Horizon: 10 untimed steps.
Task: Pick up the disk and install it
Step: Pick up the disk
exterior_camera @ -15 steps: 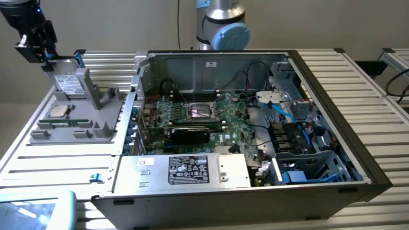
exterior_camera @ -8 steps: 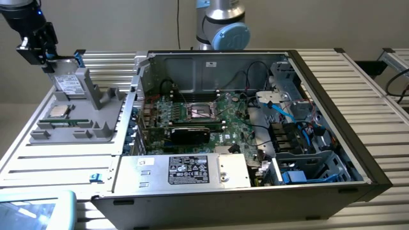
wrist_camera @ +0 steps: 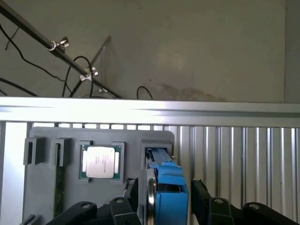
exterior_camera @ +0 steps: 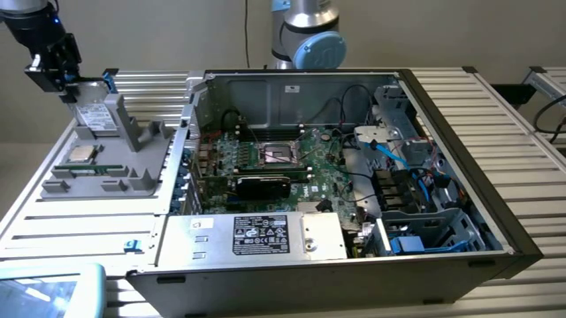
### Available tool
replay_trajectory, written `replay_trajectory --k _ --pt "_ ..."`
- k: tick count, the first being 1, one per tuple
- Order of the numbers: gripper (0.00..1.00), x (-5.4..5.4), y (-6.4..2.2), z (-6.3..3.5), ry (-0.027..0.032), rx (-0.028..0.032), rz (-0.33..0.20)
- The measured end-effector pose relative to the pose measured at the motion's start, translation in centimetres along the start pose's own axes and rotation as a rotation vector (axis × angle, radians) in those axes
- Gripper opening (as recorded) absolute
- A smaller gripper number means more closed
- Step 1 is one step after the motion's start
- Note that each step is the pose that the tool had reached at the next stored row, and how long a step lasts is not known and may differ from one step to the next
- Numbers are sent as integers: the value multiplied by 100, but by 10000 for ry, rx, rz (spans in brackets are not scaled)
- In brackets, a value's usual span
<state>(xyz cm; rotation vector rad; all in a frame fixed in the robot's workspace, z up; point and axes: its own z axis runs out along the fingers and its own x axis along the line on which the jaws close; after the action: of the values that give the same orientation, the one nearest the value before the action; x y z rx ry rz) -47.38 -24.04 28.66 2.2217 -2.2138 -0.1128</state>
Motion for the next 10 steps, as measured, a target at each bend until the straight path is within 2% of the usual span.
replay_trajectory --k 4,10 --pt "57 1 0 20 -64 -2 17" --pt "57 2 -1 38 -82 7 131"
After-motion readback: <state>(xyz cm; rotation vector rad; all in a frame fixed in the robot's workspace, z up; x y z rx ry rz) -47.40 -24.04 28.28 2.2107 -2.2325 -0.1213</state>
